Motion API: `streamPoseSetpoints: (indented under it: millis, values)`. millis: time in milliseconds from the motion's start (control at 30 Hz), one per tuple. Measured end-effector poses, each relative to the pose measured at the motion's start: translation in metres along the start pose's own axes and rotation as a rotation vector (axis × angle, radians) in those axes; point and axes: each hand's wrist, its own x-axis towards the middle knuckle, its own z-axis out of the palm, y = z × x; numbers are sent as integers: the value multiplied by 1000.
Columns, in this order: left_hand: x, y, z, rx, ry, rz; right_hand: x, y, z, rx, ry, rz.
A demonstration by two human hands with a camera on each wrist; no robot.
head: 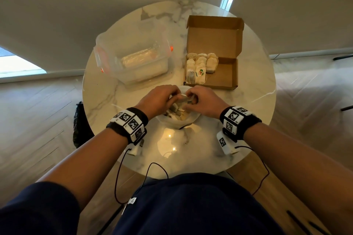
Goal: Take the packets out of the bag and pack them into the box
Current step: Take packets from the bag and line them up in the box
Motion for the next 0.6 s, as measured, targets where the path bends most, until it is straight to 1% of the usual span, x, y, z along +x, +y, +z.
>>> streamPoseSetpoints:
  millis: [100, 200, 267, 333, 367, 500, 600]
  values:
    - [0, 3, -4, -49, 5, -11, 5, -2, 3, -35, 38, -60]
    - [-1, 0, -1, -67, -17, -63, 7, -2, 3, -49, 53, -43]
    - [-1, -6, 4, -46, -81, -142, 5, -1, 1, -31, 56, -13]
    - [-1, -12, 10, 25, -166, -188, 3, 2, 0, 1, 55, 5]
    - [-1, -14, 13, 63, -195, -188, 2, 4, 1, 9, 53, 9]
    - [-1, -17, 21, 178, -256, -114, -2, 9, 2, 29, 48, 10]
    - [2, -15, 23, 222, -265, -136, -3, 11, 1, 36, 40, 13]
